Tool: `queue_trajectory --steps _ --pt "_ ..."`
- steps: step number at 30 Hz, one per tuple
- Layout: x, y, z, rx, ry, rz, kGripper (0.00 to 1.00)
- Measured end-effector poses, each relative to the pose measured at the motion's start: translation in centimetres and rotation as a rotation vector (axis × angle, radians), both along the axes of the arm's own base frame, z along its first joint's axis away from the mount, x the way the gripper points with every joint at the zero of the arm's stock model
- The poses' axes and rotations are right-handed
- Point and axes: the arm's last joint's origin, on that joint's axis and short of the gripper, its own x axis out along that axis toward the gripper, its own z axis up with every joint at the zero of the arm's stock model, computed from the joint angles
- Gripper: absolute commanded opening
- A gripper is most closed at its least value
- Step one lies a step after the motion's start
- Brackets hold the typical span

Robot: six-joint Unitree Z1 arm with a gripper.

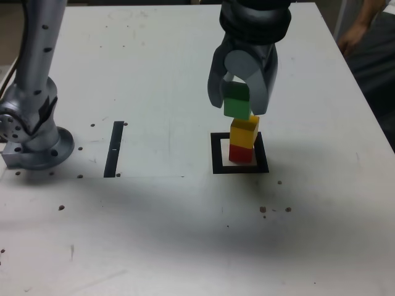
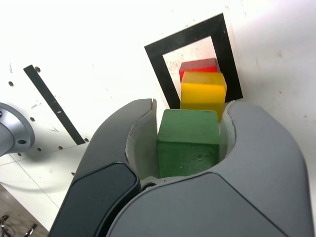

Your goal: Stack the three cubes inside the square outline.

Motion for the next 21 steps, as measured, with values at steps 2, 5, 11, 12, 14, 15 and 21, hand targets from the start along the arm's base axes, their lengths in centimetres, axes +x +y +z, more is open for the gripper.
queue_trajectory --steps 2,5,11,12,14,15,21 --pt "0.2 0.0 -0.2 0.0 0.004 -0.001 0.21" --pt "0.4 0.2 -0.7 -0.003 0.007 0.0 0.21" --pt "0.9 0.2 -1.3 -0.009 0.011 0.001 0.24" --pt "0.9 0.3 -1.3 -0.009 0.009 0.002 0.3" --pt "1.0 0.4 -1.4 -0.01 0.009 0.003 0.49" --pt "1.0 0.4 -1.5 -0.011 0.01 0.003 0.6" --pt "1.1 0.7 -2.0 -0.013 0.018 0.006 0.99"
